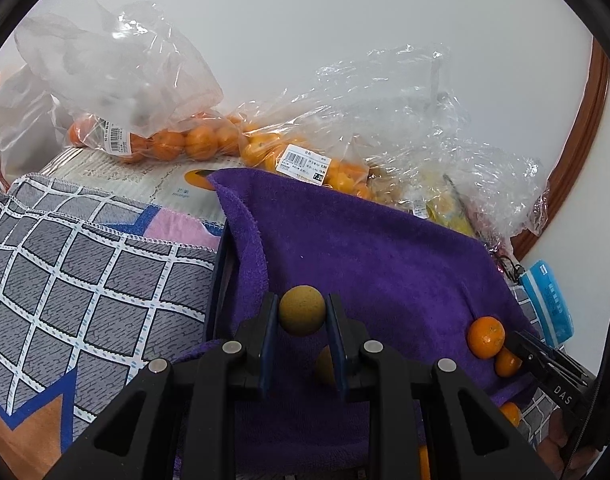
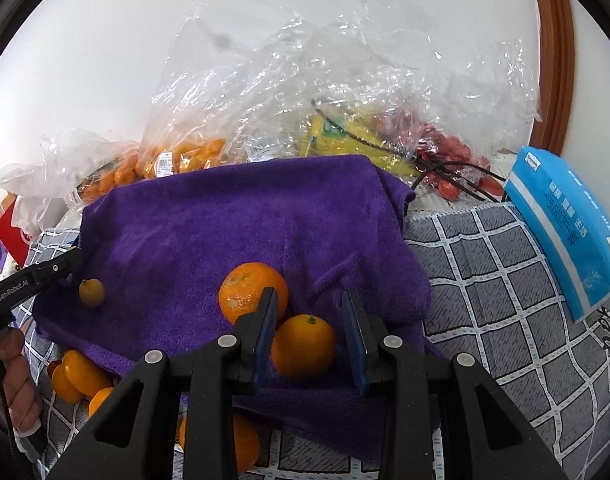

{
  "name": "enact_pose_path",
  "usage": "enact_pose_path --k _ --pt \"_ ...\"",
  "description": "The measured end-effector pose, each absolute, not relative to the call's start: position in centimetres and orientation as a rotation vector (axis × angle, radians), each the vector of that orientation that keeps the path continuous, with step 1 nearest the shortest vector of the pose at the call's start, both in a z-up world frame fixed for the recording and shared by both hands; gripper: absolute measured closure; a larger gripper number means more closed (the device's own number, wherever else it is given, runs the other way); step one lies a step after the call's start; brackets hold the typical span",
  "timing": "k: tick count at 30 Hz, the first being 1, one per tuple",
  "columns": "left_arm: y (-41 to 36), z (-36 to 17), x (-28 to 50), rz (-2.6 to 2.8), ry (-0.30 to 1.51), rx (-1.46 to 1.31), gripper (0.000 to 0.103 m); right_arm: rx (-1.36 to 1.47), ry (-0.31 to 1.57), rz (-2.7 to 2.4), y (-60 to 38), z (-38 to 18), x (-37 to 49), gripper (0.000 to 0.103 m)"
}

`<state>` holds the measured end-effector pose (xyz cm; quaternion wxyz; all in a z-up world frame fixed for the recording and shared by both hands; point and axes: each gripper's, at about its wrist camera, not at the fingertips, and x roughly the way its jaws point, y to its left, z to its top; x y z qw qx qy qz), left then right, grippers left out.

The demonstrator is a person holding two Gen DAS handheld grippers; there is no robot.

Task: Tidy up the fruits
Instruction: 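Lower the orange onto the towel and open the right gripper while the left holds its fruit above, then open the left gripper to drop the yellow-green fruit onto the towel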

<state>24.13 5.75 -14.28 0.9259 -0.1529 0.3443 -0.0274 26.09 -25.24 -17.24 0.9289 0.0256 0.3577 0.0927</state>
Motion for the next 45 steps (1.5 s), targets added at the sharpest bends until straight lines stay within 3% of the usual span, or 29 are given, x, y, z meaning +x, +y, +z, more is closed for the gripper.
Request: enact_pose_path --k 16,23,45 --pt "5.0 -13.9 23.9 -0.076 0.685 -0.286 0.08 0.035 0.627 0.177 -24.4 -15.6 24.4 0.059" --pt "4.9 -13.5 23.5 -0.086 0.658 -0.284 0.068 0.008 0.587 0.19 -23.6 -15.2 23.6 0.058" --pt "5.0 -12.4 22.5 -0.085 0.612 -0.316 0.066 -0.058 0.508 0.283 -21.7 -12.6 20.9 0.058"
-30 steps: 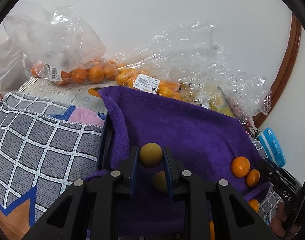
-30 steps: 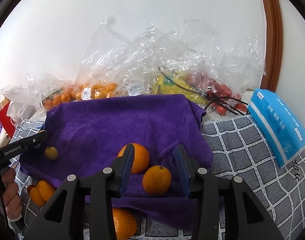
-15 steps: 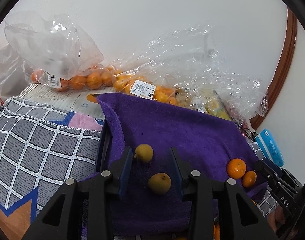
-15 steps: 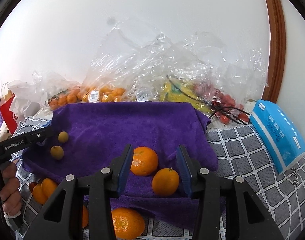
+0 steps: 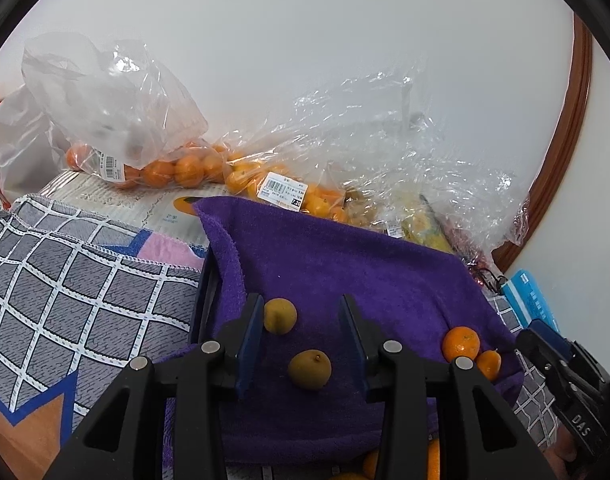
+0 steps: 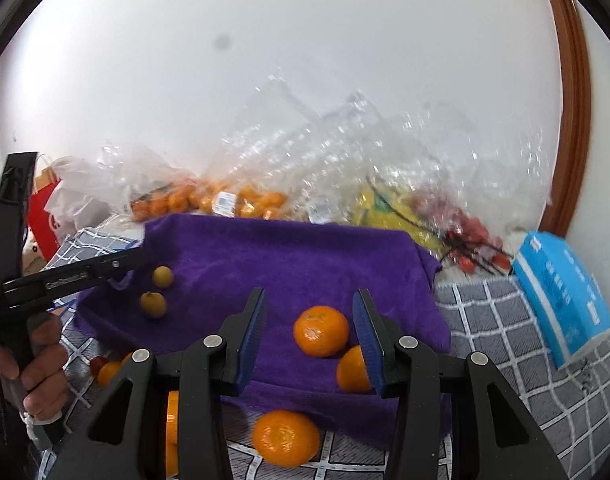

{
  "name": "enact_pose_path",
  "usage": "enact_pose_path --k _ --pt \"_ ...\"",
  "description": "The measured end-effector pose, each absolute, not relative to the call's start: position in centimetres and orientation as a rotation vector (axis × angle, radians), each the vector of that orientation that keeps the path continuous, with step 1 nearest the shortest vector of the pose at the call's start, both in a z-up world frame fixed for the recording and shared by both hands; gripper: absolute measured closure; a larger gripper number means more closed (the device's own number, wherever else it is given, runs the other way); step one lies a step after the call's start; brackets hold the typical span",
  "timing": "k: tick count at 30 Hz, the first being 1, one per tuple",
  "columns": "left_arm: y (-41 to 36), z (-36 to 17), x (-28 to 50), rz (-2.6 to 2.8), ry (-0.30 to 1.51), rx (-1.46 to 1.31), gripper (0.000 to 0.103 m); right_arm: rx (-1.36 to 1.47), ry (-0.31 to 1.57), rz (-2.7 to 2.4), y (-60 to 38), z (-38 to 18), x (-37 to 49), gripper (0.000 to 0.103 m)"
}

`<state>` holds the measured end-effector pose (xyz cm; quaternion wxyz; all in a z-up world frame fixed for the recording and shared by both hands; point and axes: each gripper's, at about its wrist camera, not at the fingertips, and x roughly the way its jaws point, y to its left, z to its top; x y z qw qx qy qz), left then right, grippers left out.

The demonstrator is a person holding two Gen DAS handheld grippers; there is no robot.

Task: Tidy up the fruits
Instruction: 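Open the left gripper to drop the yellow-green fruit onto the towel, then raise both grippers off the towel toward the loose oranges beside it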

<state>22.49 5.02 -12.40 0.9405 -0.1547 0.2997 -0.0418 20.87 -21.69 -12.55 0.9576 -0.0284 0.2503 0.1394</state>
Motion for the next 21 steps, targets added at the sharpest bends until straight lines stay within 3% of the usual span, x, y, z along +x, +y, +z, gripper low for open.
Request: enact_pose_path --k 21 --pt "5.6 -8.9 20.0 -0.12 0.537 -0.375 0.063 0.074 0.613 0.187 -23.4 -12.3 11.2 0.059"
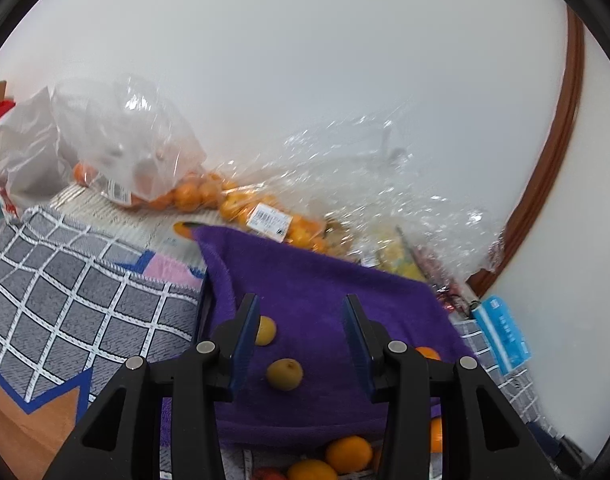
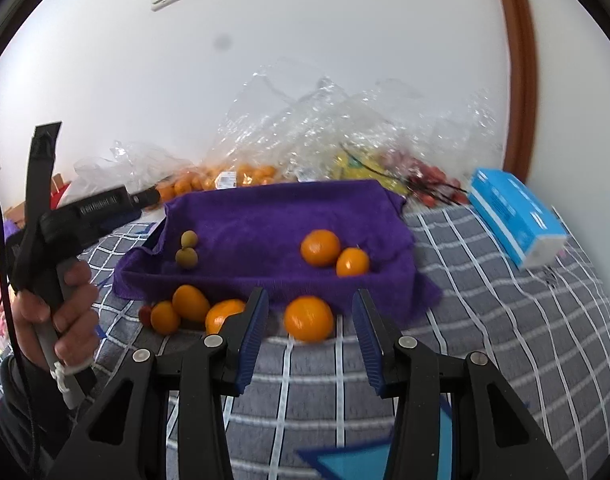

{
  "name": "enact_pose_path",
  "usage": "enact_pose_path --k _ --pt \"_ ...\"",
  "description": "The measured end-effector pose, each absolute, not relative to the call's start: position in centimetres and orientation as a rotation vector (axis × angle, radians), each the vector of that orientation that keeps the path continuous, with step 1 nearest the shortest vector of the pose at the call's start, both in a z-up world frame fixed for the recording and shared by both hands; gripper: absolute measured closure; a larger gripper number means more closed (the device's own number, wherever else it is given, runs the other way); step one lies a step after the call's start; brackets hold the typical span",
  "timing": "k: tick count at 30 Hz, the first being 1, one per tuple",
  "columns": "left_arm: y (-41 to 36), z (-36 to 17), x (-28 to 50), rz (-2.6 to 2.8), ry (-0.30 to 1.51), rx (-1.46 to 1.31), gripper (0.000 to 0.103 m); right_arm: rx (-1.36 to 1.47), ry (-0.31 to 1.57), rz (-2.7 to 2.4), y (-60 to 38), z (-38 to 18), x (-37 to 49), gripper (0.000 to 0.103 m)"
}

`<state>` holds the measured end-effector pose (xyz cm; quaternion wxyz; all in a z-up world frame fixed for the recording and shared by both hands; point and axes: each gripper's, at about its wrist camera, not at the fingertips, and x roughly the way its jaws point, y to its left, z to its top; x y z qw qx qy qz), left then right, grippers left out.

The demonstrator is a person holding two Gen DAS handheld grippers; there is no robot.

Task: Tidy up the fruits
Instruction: 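Raise both grippers off the towel toward the loose oranges beside it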

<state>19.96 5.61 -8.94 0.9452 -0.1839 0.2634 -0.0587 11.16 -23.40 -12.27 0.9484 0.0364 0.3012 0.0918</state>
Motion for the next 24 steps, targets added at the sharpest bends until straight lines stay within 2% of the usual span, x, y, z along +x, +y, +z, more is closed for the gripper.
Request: enact_pose_path --k 7,12,24 --pt "5.5 -8.4 17.0 -0.167 0.6 -0.361 0.063 0.047 0.613 0.166 -23.3 -12.2 9.4 0.059" --pt "5.3 -9.0 14.6 -0.135 0.632 -0.253 0.062 0.057 0.627 0.175 -22.9 -12.8 9.1 0.059" --pt "6.3 -12.6 11.2 -0.114 0.639 -0.132 0.061 0.005 0.648 0.17 -21.9 -13.8 10.3 0.059"
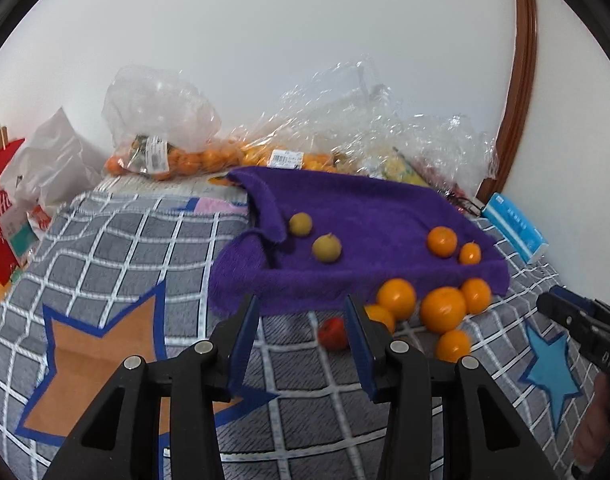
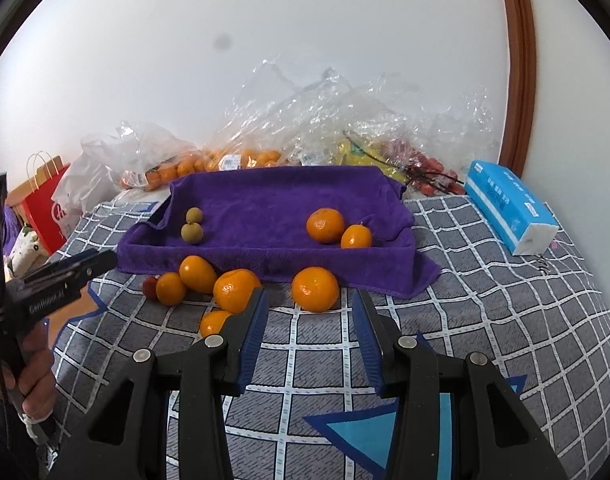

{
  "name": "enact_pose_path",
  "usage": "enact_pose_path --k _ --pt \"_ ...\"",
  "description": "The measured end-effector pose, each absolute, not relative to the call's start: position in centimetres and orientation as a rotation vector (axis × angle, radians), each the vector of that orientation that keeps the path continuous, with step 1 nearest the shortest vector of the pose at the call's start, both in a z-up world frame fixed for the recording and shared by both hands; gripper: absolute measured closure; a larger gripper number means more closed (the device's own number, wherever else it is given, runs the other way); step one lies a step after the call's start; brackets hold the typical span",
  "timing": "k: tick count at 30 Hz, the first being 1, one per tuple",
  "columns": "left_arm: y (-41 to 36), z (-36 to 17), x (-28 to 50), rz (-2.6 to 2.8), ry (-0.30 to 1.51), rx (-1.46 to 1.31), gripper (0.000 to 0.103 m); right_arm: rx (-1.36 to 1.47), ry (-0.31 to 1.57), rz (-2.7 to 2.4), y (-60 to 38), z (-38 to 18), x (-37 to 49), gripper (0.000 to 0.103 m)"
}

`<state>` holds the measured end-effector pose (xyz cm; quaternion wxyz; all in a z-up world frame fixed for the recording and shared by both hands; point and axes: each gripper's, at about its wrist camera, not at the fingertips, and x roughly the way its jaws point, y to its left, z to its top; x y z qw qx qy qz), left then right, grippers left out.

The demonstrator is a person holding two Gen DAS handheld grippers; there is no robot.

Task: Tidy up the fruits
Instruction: 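Raise both grippers off the towel toward the loose oranges beside it, then lower the right gripper around a large orange while the left approaches a red fruit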

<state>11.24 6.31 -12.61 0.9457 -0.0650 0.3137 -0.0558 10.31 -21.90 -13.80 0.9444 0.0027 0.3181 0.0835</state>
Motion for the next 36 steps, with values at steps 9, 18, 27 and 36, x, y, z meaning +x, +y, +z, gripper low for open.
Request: enact_pose_path --k 9,18,27,36 --pt "7.7 -13.0 11.3 -0.081 0.641 -0.222 0.06 -0.032 0.717 0.193 -21.2 -15.8 13.7 0.056" --pt "9.0 -14.4 13.0 -0.093 0.722 -0.327 0.06 -0.06 0.777 0.175 -20.9 -18.1 17.2 0.055" --pt "8.6 -14.7 13.4 -0.108 0.739 -0.326 0.06 -0.06 0.859 0.171 -20.4 -19.5 19.1 0.058" --pt "7.5 -14.6 13.3 -0.159 0.734 -0.293 0.06 -0.02 0.757 0.241 -20.9 -18.2 17.5 0.063"
